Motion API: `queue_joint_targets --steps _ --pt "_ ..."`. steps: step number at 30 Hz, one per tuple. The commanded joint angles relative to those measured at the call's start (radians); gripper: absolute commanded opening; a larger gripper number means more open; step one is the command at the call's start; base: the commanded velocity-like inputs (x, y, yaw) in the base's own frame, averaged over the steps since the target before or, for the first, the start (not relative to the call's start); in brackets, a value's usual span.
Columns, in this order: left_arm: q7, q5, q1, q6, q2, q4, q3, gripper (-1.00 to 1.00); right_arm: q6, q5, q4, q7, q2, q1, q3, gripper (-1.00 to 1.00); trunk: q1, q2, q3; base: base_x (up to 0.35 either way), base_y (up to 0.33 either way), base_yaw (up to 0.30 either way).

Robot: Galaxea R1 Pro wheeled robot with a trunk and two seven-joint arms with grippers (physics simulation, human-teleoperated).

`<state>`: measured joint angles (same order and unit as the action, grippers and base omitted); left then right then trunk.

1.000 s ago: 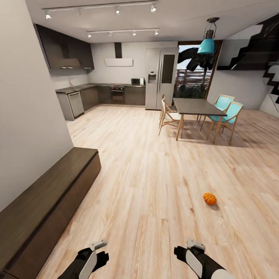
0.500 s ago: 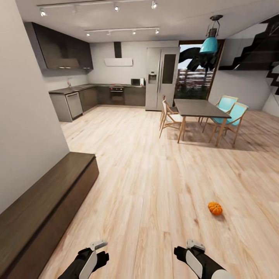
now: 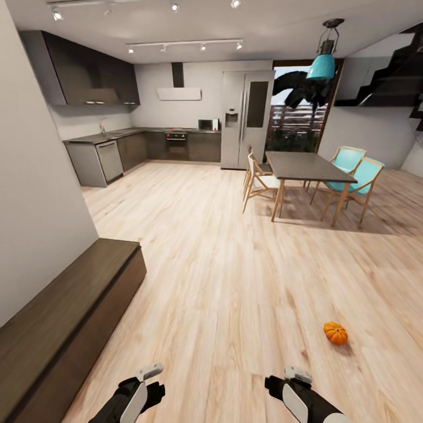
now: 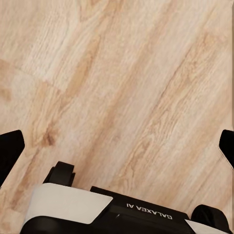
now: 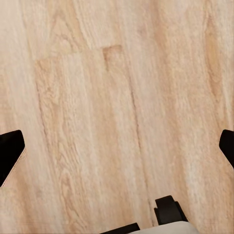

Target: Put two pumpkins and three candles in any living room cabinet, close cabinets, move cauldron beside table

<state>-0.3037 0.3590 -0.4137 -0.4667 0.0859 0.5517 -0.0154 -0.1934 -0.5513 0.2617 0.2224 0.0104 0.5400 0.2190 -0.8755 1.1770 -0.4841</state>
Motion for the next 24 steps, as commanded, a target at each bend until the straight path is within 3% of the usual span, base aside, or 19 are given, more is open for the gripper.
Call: queue_joint_targets --steps 1,7,13,24 --pt "0.000 0.000 0.000 0.000 0.000 0.000 0.000 1.00 0.000 0.001 0.000 0.000 0.000 0.000 0.000 1.00 0.000 0.000 0.000 0.317 0.000 0.000" --pt "-0.001 0.000 0.000 0.005 0.000 -0.003 0.000 1.00 0.000 0.004 0.001 0.000 0.000 -0.008 0.000 1.00 0.000 0.000 0.000 0.305 0.000 0.000" --pt "-0.001 -0.001 0.000 0.052 0.004 -0.019 0.001 1.00 0.000 0.004 0.001 0.000 -0.001 -0.011 0.000 1.00 0.000 0.000 0.000 0.302 0.000 0.000" --pt "-0.002 -0.002 0.000 0.057 0.003 -0.021 0.002 1.00 0.001 0.004 0.001 0.000 -0.001 -0.012 -0.001 1.00 0.000 0.000 0.000 0.302 0.000 0.000"
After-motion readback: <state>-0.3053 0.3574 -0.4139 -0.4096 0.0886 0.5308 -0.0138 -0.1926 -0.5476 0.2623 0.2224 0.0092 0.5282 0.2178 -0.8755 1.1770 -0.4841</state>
